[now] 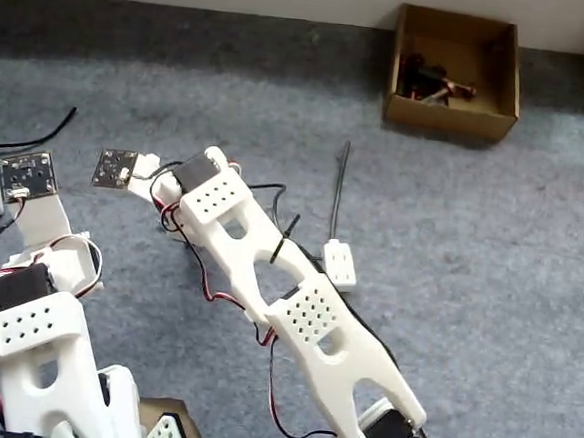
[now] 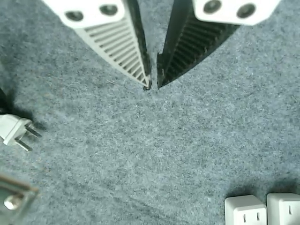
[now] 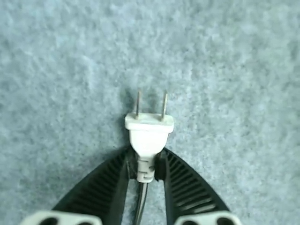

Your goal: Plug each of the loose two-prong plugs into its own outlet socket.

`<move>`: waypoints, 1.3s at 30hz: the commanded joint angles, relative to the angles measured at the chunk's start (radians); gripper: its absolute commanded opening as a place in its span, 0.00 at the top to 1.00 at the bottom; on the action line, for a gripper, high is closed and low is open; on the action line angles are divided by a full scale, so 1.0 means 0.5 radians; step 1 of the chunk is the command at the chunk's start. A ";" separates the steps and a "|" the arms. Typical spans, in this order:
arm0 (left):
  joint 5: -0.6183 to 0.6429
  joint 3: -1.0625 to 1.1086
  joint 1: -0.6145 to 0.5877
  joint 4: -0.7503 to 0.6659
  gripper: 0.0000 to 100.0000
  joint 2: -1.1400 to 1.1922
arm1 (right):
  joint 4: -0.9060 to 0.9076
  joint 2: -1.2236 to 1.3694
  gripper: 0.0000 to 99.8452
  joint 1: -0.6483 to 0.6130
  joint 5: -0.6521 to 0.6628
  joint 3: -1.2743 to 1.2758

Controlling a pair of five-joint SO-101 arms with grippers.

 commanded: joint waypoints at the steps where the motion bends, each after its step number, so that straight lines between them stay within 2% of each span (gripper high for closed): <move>1: -0.018 -0.011 -0.026 -0.049 0.96 -0.048 | 0.051 0.041 0.98 -0.029 -0.021 -0.072; 14: -0.018 -0.011 -0.020 -0.046 0.96 -0.048 | 0.054 0.044 0.99 0.005 -0.025 -0.072; 19: -0.018 -0.011 -0.020 -0.046 0.96 -0.048 | 0.075 0.044 0.99 0.130 -0.236 -0.060; 25: -0.018 -0.011 -0.020 -0.046 0.96 -0.048 | 0.265 0.023 0.99 0.201 -0.249 -0.078; 32: -0.018 -0.011 -0.020 -0.046 0.96 -0.048 | 0.572 0.026 0.99 0.213 -0.295 -0.520; 39: -0.018 -0.011 -0.020 -0.037 0.96 -0.048 | 0.575 0.026 0.99 0.327 -0.377 -0.747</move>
